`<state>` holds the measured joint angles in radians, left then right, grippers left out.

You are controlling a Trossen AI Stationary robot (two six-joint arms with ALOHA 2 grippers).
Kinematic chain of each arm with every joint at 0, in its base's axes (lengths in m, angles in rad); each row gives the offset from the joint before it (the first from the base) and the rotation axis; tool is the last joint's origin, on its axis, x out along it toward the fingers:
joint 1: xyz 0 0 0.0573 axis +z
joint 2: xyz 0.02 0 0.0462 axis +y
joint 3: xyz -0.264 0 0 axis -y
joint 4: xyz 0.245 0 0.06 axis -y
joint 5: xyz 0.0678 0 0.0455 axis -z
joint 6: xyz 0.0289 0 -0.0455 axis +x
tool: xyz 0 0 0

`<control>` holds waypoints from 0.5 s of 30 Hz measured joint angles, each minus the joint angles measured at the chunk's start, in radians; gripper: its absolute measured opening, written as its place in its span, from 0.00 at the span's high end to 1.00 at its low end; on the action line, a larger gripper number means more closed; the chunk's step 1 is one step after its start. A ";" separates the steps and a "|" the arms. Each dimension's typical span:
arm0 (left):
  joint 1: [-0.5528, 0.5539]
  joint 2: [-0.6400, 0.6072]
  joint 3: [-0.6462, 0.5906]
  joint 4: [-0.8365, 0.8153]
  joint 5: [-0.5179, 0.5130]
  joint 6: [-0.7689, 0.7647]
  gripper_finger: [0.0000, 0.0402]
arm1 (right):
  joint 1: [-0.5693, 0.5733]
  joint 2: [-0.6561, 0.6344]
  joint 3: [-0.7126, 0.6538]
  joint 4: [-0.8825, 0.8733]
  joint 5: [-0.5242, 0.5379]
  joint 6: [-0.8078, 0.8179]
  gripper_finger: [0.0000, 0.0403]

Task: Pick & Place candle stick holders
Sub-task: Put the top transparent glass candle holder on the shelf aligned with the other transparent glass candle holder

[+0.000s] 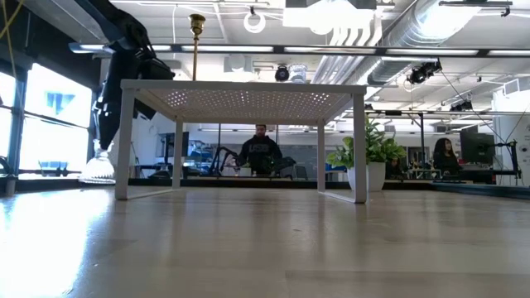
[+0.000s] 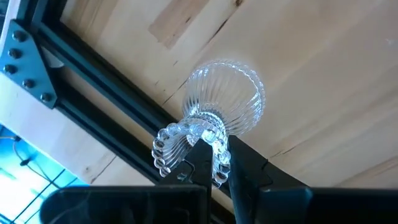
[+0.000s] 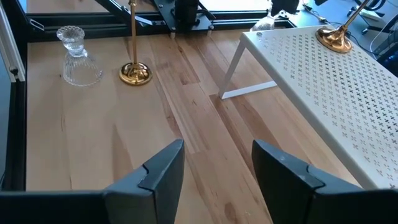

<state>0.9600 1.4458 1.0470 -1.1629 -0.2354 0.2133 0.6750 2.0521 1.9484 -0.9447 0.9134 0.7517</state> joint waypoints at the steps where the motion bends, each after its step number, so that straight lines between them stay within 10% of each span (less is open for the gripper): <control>1: 0.000 -0.005 0.000 0.000 -0.004 -0.001 0.95 | 0.000 0.000 0.000 0.000 0.000 0.000 0.55; 15: -0.051 -0.112 0.057 -0.137 -0.057 -0.026 0.95 | 0.000 0.000 0.000 -0.002 0.000 0.000 0.55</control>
<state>0.9088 1.3339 1.1040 -1.3000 -0.2929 0.1875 0.6750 2.0521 1.9484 -0.9463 0.9134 0.7517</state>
